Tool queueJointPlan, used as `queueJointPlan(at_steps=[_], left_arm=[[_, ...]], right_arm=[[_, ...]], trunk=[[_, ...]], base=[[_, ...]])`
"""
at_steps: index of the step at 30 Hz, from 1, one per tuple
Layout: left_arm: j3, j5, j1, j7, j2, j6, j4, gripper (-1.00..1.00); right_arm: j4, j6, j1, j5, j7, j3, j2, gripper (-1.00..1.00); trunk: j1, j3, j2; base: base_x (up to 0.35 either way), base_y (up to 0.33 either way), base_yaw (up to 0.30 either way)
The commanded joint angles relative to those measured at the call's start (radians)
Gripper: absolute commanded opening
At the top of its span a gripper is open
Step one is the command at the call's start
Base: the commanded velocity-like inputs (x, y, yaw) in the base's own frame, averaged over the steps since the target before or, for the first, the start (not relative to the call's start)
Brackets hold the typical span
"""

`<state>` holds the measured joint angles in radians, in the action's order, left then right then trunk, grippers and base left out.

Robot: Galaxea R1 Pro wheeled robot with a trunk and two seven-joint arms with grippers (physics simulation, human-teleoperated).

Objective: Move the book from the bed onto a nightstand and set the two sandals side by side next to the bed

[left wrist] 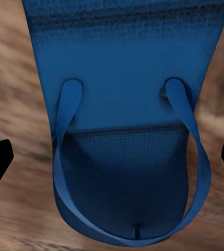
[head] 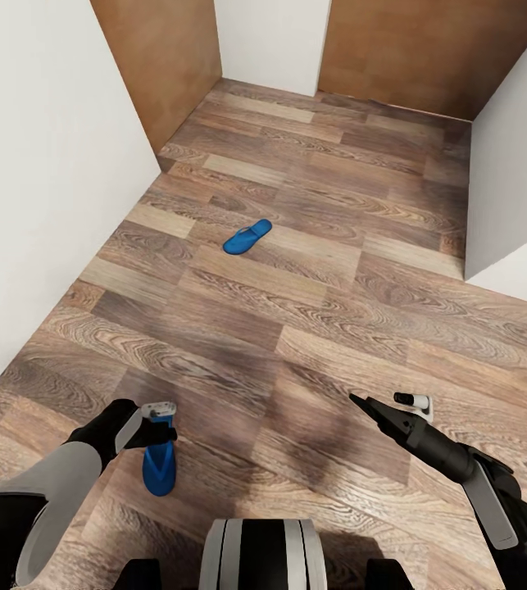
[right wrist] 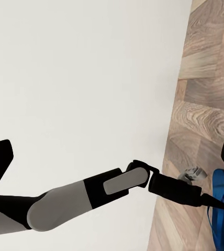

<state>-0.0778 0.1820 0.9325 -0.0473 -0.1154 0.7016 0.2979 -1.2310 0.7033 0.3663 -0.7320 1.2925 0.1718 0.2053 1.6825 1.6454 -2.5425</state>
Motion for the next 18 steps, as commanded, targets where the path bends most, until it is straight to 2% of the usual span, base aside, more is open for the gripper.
queueJointPlan(at_steps=[1,18], left_arm=[[-0.008,0.008,0.000,0.000,-0.001,0.004,0.001,1.00],[-0.009,0.002,0.000,0.001,0.002,0.004,0.000,1.00]], right_arm=[[0.000,0.008,0.000,-0.004,0.001,0.000,0.000,1.00],[0.001,0.008,0.000,-0.003,-0.001,0.000,0.000,1.00]], trunk=[[0.000,0.001,0.000],[0.000,0.001,0.000]], base=[[0.000,0.000,0.000],[0.000,0.000,0.000]])
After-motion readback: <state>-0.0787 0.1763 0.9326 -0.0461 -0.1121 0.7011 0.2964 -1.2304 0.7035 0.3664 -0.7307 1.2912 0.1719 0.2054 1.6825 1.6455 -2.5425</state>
